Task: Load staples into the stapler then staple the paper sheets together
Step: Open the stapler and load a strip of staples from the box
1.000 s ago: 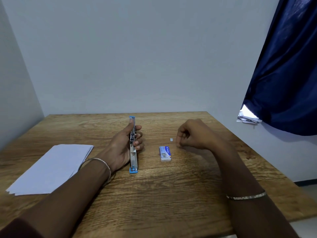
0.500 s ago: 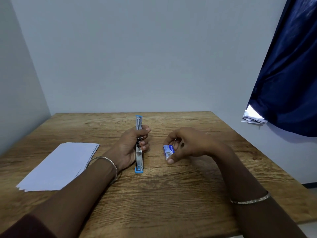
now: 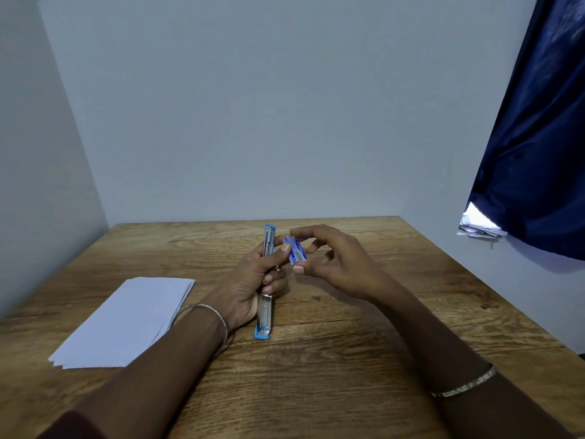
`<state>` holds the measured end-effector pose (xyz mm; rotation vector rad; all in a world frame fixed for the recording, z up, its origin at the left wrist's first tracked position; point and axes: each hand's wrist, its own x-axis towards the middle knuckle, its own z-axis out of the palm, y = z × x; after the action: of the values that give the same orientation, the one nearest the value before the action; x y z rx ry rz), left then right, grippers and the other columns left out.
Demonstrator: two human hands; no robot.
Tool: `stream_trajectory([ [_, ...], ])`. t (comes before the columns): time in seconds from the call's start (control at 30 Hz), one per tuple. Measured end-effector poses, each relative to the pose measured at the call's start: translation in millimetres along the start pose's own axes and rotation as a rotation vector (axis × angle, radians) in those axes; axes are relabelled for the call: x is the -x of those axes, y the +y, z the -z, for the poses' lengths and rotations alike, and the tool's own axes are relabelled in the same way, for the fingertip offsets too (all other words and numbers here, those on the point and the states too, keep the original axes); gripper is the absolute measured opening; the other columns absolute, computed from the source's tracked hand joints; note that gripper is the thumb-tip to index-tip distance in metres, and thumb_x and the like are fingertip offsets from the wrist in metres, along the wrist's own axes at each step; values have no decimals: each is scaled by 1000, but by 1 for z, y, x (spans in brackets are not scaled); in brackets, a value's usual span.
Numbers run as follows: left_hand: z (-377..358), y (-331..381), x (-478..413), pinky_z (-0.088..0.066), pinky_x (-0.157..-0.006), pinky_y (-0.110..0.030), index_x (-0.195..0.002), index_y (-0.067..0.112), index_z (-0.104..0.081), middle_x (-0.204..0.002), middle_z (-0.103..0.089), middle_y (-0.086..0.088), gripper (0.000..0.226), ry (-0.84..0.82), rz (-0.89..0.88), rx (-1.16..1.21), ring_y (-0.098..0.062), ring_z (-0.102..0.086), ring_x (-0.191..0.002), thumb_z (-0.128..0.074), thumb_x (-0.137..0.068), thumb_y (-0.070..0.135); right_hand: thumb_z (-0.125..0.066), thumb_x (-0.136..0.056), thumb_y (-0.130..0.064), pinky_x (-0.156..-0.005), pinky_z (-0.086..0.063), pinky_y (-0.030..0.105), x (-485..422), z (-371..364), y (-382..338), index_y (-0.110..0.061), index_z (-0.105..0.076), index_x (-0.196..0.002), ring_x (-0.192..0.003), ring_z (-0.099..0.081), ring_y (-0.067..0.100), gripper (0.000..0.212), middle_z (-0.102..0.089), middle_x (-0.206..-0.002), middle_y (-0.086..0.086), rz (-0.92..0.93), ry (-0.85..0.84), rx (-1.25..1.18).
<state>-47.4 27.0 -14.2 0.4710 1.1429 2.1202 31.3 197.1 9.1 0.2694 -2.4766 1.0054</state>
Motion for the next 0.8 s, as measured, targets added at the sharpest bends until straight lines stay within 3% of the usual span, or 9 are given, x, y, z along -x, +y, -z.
stream_trajectory([
  [0.23,0,1,-1,-30,-29,-17,-98,13,-59,-52,-36,-1,21,36,-86,60,-6,-31,-30,-73,-83,15,-85,-82,-22,-74,-50,17,0,-3,-1,-22,-62,-121,-106,-66,3,45,-71,-123,-10,-16,64,-189],
  [0.37,-4,2,-1,-30,-29,-17,-90,13,-56,-58,-53,-2,22,91,-153,105,-4,-33,-30,-74,-77,14,-90,-75,-22,-61,-53,20,0,-9,-5,-25,-65,-106,-87,-65,7,40,-70,-114,-10,41,147,-114],
  [0.47,-4,3,-1,-30,-29,-16,-86,13,-51,-60,-61,0,19,102,-162,128,-3,-32,-31,-70,-82,12,-89,-75,-14,-57,-52,22,0,-13,-5,-21,-68,-96,-71,-64,12,31,-68,-91,-13,86,214,-30],
  [0.6,-2,2,0,-30,-29,-16,-85,11,-49,-60,-53,1,20,108,-149,149,-3,-31,-30,-69,-81,11,-82,-81,-6,-55,-47,14,-1,-15,-5,-15,-71,-88,-66,-64,16,16,-64,-76,-18,113,281,18],
  [0.8,0,4,-2,-29,-28,-17,-86,13,-50,-48,-39,5,16,95,-169,176,-4,-30,-30,-66,-82,9,-75,-79,4,-57,-46,9,0,-13,-8,-10,-72,-82,-66,-64,8,14,-69,-79,-7,157,318,35],
])
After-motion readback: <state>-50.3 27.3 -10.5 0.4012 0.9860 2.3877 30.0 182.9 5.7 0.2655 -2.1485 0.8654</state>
